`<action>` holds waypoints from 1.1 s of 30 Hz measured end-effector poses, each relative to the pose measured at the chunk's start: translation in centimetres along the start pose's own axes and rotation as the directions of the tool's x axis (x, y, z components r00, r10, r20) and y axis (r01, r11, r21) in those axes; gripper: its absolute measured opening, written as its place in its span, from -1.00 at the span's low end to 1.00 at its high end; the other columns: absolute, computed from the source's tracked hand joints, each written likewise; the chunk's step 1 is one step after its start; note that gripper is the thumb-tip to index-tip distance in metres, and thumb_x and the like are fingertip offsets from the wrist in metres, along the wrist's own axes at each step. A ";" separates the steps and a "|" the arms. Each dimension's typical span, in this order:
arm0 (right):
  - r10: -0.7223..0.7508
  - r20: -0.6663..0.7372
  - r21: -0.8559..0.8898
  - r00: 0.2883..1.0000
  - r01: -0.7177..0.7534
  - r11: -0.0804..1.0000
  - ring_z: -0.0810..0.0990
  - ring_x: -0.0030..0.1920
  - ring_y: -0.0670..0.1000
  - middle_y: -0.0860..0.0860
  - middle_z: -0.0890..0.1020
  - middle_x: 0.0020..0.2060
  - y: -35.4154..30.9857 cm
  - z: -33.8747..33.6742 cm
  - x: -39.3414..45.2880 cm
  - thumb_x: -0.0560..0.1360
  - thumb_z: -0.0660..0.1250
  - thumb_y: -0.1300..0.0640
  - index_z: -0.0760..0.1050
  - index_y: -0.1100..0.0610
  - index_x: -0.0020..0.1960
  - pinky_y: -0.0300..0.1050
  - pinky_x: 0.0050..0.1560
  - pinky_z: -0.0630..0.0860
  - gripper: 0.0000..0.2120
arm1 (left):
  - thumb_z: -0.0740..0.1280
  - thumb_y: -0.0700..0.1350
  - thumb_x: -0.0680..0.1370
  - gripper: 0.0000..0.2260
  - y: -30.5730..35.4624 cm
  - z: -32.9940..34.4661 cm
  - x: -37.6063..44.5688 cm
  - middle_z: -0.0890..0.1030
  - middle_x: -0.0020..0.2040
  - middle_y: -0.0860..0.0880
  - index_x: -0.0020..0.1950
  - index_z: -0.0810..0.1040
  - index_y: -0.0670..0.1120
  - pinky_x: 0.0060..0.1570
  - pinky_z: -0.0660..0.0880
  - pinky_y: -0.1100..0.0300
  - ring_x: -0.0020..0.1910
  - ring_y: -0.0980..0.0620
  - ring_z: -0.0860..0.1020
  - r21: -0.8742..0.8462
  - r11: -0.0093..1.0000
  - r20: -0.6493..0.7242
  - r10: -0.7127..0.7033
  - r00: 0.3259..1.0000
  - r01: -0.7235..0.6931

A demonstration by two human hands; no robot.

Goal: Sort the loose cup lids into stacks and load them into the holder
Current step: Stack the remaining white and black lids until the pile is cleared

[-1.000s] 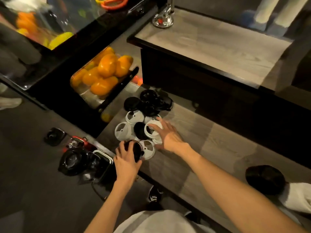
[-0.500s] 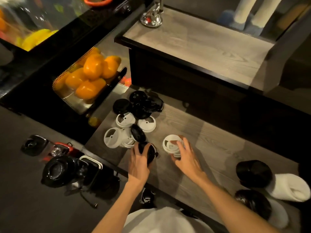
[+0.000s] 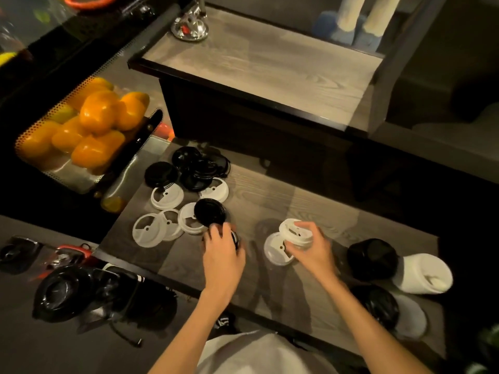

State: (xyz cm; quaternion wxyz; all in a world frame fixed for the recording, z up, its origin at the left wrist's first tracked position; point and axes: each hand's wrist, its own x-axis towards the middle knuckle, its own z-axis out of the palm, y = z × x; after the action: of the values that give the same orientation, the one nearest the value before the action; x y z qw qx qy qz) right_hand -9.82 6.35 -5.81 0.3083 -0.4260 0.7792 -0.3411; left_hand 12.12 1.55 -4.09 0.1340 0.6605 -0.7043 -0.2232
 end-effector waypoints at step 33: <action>-0.300 0.250 -0.040 0.921 0.319 0.947 0.38 0.43 -0.15 -0.30 0.43 0.39 -3.1 -6.6 -5.5 0.37 0.57 -0.24 0.32 -0.28 0.46 0.07 0.39 0.48 -0.25 | -0.10 0.17 0.72 -0.49 8.1 1.9 -3.5 0.49 0.45 -0.23 0.52 0.44 0.03 0.19 0.52 -0.11 0.31 -0.17 0.56 -0.722 -0.115 0.638 0.271 0.721 0.682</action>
State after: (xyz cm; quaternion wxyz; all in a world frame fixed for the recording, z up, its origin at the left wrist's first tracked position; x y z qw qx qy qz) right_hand -11.01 11.61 1.50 0.3253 -0.5939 0.6720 -0.3000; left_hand 4.48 5.54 -1.33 0.2852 0.3369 -0.1722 -0.8806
